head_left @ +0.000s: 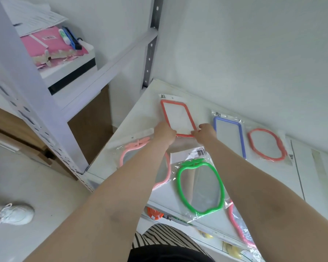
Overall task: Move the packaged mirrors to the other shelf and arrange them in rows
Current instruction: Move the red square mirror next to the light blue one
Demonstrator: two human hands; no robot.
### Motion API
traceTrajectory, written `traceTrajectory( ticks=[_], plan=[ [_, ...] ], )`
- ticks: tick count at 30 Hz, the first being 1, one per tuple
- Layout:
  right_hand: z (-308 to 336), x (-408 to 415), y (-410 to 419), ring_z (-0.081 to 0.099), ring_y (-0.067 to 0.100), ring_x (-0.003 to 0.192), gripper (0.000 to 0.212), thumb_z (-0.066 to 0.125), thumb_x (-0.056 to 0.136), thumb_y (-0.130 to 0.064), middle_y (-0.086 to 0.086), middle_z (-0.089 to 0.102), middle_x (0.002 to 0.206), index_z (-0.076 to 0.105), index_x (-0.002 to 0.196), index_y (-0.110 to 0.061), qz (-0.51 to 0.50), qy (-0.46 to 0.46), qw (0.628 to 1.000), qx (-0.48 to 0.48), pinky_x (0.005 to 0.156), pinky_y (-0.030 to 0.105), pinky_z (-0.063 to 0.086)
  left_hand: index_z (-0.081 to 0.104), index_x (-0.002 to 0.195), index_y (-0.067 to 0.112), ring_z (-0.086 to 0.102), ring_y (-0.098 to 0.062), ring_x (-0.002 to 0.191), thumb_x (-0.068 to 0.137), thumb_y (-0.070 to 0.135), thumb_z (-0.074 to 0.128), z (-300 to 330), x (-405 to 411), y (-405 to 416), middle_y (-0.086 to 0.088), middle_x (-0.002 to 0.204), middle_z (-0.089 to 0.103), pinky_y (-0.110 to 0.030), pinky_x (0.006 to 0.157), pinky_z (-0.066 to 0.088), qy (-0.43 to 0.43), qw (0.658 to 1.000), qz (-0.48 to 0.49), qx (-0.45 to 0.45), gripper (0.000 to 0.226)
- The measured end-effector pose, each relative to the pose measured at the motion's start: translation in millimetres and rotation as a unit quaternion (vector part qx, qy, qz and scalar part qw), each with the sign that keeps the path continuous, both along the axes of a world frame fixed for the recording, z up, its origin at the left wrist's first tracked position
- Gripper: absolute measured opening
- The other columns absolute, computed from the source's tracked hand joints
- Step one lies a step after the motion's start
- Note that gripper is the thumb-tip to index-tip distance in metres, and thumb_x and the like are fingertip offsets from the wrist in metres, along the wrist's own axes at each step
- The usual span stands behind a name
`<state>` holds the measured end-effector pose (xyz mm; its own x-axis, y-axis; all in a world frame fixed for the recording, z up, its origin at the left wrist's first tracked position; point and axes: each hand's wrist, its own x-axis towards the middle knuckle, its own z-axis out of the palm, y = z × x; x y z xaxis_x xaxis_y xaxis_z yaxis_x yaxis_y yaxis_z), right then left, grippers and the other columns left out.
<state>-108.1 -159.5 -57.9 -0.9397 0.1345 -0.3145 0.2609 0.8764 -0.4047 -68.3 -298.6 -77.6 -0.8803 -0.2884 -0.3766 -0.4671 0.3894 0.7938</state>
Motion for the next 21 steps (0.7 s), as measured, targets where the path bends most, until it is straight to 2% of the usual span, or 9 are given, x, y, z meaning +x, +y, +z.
traceTrajectory(
  ticks=[2,3,5,7,9,11,14,18,21],
  plan=[
    [0,4,5,0.059,0.029,0.082,0.019,0.063,0.088,-0.018,0.01,0.061,0.075,0.068,0.098,-0.002,-0.036,0.003,0.997,-0.063,0.07,0.032,0.047,0.068,0.105,-0.001,0.067,-0.033,0.1,0.082,0.008,0.065,3,0,-1,-0.016,0.104,0.07,-0.029,0.084,0.053,-0.004,0.997,0.036,0.072,0.025],
    [1,7,7,0.054,0.026,0.074,0.013,0.066,0.087,-0.016,0.007,0.055,0.066,0.068,0.087,-0.003,-0.057,0.007,0.993,-0.099,0.064,0.031,0.042,0.069,0.102,-0.001,0.068,-0.033,0.098,0.079,0.005,0.066,4,0,-2,-0.017,0.102,0.071,-0.033,0.086,0.056,-0.003,0.991,0.059,0.116,0.024],
    [8,13,12,0.051,0.023,0.07,0.015,0.068,0.085,-0.016,0.006,0.056,0.068,0.07,0.093,-0.002,-0.075,0.017,0.986,-0.151,0.062,0.031,0.041,0.068,0.1,-0.004,0.068,-0.031,0.089,0.079,-0.003,0.064,14,3,-4,-0.018,0.097,0.069,-0.034,0.076,0.06,0.006,0.977,0.089,0.194,0.021],
    [20,17,14,0.054,0.02,0.077,0.027,0.07,0.085,-0.018,0.004,0.062,0.083,0.068,0.11,-0.007,-0.079,0.034,0.982,-0.171,0.069,0.031,0.043,0.065,0.092,0.0,0.061,-0.022,0.07,0.083,-0.012,0.058,32,11,-4,-0.015,0.09,0.061,-0.018,0.053,0.056,0.013,0.959,0.106,0.262,0.016],
    [36,23,14,0.055,0.02,0.088,0.032,0.07,0.086,-0.021,0.003,0.061,0.095,0.063,0.116,-0.012,-0.078,0.056,0.98,-0.173,0.08,0.032,0.045,0.061,0.077,0.004,0.054,-0.014,0.062,0.084,-0.015,0.055,49,18,-5,-0.011,0.08,0.058,-0.011,0.046,0.05,0.019,0.949,0.112,0.293,0.022],
    [48,30,14,0.056,0.021,0.089,0.03,0.069,0.086,-0.02,0.002,0.061,0.095,0.062,0.114,-0.012,-0.08,0.078,0.977,-0.179,0.085,0.035,0.047,0.059,0.075,0.005,0.053,-0.013,0.062,0.084,-0.017,0.053,62,25,-7,-0.006,0.072,0.056,-0.014,0.052,0.051,0.022,0.944,0.111,0.31,0.024],
    [57,50,17,0.062,0.026,0.076,0.029,0.067,0.086,-0.011,0.004,0.064,0.078,0.061,0.114,-0.007,-0.104,0.093,0.964,-0.226,0.084,0.044,0.055,0.062,0.085,0.007,0.05,-0.014,0.061,0.084,-0.017,0.051,73,37,-13,-0.004,0.069,0.054,-0.021,0.064,0.049,0.019,0.952,0.081,0.295,0.026],
    [61,93,23,0.059,0.021,0.06,0.028,0.063,0.087,-0.005,0.002,0.062,0.067,0.059,0.114,-0.007,-0.157,0.118,0.946,-0.259,0.084,0.049,0.056,0.066,0.076,0.012,0.048,-0.014,0.055,0.081,-0.01,0.055,82,64,-12,-0.003,0.063,0.054,-0.023,0.059,0.044,0.032,0.973,0.022,0.227,0.025],
    [70,132,29,0.057,0.017,0.056,0.03,0.064,0.086,-0.003,0.002,0.06,0.066,0.058,0.116,-0.007,-0.197,0.138,0.932,-0.269,0.085,0.046,0.056,0.071,0.099,0.01,0.05,-0.014,0.056,0.079,-0.002,0.063,90,93,-9,0.001,0.064,0.057,-0.026,0.066,0.044,0.053,0.977,-0.016,0.204,0.026]
  ],
)
